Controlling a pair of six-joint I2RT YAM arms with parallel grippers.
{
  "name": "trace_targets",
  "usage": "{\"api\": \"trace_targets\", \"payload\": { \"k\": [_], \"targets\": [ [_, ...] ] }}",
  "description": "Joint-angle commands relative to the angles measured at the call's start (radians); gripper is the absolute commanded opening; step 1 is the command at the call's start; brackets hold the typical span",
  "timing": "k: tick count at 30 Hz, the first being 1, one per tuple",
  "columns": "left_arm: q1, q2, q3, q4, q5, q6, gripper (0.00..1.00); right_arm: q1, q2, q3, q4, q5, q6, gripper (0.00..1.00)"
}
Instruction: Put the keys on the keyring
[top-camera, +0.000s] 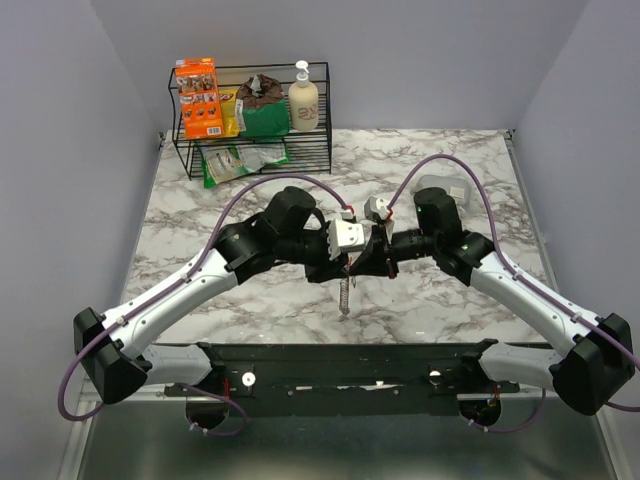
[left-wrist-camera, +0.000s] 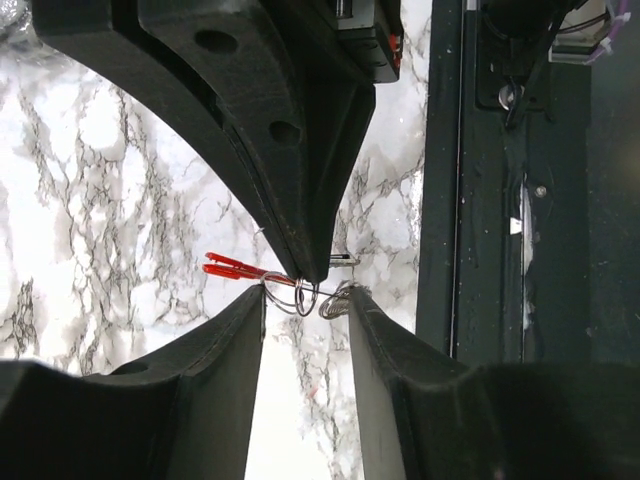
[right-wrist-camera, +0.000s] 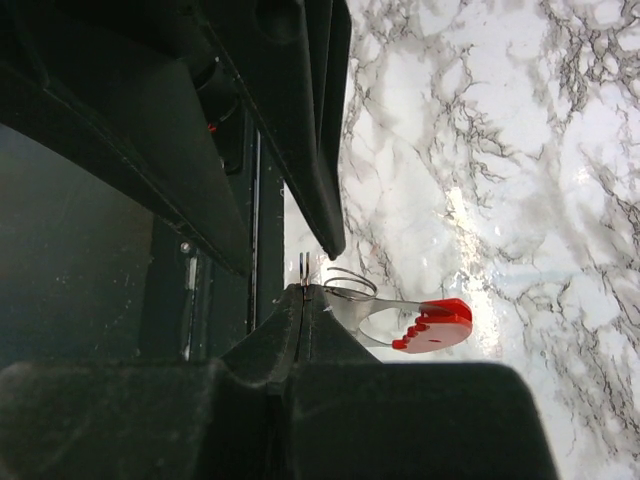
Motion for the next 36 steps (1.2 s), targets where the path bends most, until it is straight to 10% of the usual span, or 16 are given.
{"api": "trace_targets", "payload": {
  "k": [1, 36],
  "targets": [
    [-0.006, 0.021, 0.032, -0.033, -0.022, 0.038, 0.41, 0.007, -0.004, 0.023, 0.002, 0.000, -0.010, 0.01],
    [-0.004, 0.047, 0.005, 0.042, -0.051, 0.060, 0.00, 0.009, -0.017, 0.007, 0.020, 0.007, 0.006, 0.08]
  ]
}}
